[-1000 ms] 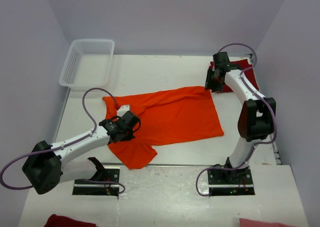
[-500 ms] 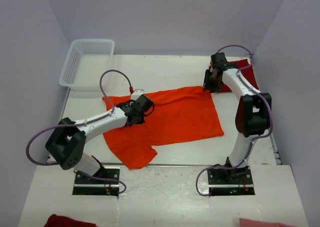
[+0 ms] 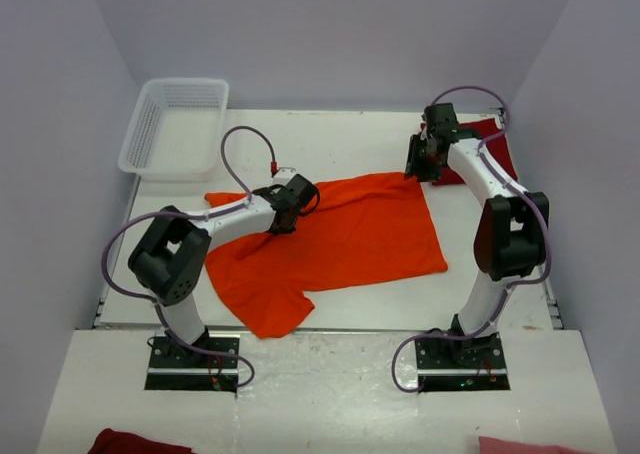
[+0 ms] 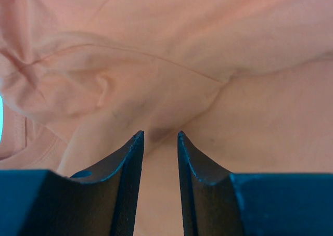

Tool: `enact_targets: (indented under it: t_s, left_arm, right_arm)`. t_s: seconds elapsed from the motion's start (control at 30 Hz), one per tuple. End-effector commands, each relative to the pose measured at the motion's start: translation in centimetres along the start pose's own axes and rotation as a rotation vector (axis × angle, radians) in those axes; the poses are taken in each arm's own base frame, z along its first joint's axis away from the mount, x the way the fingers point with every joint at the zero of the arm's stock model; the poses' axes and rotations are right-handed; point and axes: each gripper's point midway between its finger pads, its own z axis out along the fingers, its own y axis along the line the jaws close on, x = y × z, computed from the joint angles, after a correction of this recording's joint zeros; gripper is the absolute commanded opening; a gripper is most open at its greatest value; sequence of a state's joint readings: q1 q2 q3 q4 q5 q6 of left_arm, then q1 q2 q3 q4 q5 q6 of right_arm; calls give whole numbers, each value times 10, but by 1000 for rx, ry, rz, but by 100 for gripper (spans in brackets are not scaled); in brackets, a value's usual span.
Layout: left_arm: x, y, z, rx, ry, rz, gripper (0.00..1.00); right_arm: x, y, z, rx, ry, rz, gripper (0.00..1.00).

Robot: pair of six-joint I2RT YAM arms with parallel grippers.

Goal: Fold and stack the t-shirts
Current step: Fold the flattened tshirt in 1/3 of the way

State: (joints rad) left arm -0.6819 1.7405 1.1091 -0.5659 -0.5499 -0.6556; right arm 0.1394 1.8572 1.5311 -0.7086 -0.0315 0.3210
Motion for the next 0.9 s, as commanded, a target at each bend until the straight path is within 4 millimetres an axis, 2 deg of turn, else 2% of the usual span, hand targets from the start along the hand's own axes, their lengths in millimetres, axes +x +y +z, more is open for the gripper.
enact_targets:
  t_s: [0.0, 0.23, 0.3, 0.37, 0.47, 0.53, 0.73, 0.87]
  left_arm:
    - [-18, 6, 10, -64, -40, -1, 34]
    - [-10, 7, 25, -77, -8, 12, 33]
    - [-10, 7, 27, -78, -7, 10, 30]
    - [-12, 8, 29, -71, -8, 9, 21]
    - [-17, 9, 33, -49, -9, 0, 2]
    - [-23, 11, 32, -47, -14, -8, 0]
    - [-54, 9, 8, -7, -87, -33, 0]
    - [-83, 5, -15, 48, -147, -53, 0]
  right_arm:
    - [-17, 13, -26, -59, -86, -23, 41]
    - [-17, 16, -31, -76, -95, -24, 41]
    - [-17, 17, -30, -79, -96, -26, 41]
    - [-16, 17, -29, -82, -95, -24, 41]
    - [-15, 17, -29, -81, -92, -24, 41]
    - [-16, 17, -29, -81, -93, -24, 41]
    - [-14, 17, -25, -80, -82, -22, 41]
    - [-13, 22, -22, -80, -75, -33, 41]
